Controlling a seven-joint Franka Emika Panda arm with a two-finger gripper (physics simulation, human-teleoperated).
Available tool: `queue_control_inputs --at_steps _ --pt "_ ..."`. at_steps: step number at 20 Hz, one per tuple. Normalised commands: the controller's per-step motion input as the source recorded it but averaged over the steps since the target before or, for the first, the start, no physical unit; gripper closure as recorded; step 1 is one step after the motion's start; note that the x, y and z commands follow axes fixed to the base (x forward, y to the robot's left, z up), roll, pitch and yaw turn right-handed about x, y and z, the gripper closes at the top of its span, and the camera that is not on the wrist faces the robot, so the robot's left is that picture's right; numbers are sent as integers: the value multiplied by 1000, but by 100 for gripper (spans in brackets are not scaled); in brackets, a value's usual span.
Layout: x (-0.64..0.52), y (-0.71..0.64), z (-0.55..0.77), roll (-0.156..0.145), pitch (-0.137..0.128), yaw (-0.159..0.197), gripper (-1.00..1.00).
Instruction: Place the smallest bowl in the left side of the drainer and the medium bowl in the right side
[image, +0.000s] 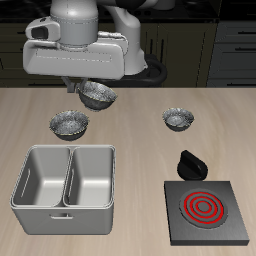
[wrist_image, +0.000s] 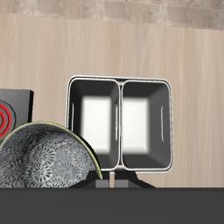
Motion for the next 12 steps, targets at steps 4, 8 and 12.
queue_control_inputs --at_steps 4,8,12 --pt "-11 0 -369 5 35 -3 100" --pt "25 -134 -265 -25 30 -19 100" --pt "-32 -158 -219 -27 21 8 100"
